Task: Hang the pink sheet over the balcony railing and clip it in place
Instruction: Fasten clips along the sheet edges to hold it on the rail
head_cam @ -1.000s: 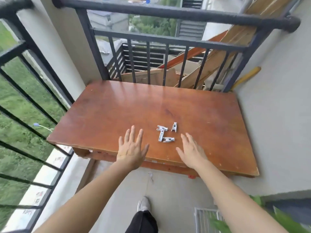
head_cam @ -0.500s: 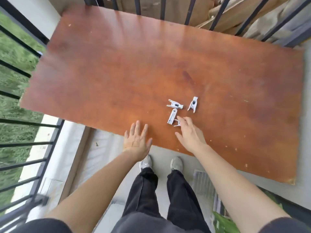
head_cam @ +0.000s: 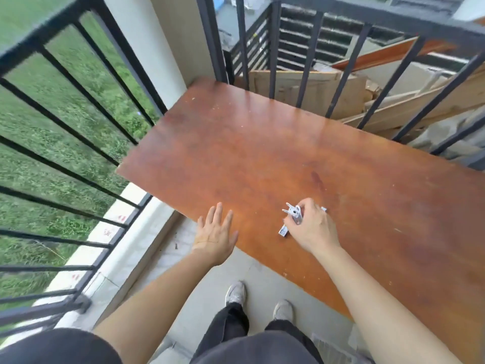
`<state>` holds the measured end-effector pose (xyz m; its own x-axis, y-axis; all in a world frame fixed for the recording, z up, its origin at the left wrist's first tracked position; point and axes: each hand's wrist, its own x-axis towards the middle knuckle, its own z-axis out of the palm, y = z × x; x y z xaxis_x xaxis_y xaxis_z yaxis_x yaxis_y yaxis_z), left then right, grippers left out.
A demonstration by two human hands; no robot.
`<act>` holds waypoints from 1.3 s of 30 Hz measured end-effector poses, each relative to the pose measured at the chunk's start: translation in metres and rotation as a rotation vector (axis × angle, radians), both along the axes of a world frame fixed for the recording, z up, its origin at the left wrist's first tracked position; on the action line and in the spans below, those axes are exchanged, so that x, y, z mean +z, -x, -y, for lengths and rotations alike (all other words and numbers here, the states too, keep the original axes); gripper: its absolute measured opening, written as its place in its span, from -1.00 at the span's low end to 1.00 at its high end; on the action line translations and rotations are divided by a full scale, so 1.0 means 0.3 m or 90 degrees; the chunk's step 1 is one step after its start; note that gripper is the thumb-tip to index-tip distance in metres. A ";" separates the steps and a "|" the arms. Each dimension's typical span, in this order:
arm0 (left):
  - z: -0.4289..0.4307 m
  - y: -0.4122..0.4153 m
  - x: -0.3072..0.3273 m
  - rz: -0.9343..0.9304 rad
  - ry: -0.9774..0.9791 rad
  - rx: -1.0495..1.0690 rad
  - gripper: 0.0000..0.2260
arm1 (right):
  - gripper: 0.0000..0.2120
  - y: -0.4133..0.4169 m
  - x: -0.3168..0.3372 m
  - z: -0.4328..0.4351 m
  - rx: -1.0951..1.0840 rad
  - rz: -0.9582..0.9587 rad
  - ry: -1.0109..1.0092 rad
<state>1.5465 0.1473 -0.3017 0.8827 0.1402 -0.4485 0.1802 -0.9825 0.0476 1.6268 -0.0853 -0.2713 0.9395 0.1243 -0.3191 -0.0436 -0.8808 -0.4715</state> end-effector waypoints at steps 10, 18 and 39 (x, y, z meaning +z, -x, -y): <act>-0.311 0.527 0.360 0.138 -0.111 0.350 -0.41 | -0.79 0.161 0.215 -0.699 0.288 -0.072 -0.300; -0.473 1.142 0.459 0.252 -0.148 0.740 -0.46 | -0.75 0.621 0.395 -1.109 0.601 -0.197 -0.420; -0.443 1.655 0.539 0.908 -0.371 1.142 -0.51 | -0.76 1.456 0.523 -1.551 0.781 -0.488 -0.421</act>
<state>1.0500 0.2800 -0.1399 -0.6021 0.6611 0.4477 0.6580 0.0932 0.7472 1.1899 0.3801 -0.1145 -0.1815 0.9550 -0.2345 0.1107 -0.2171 -0.9698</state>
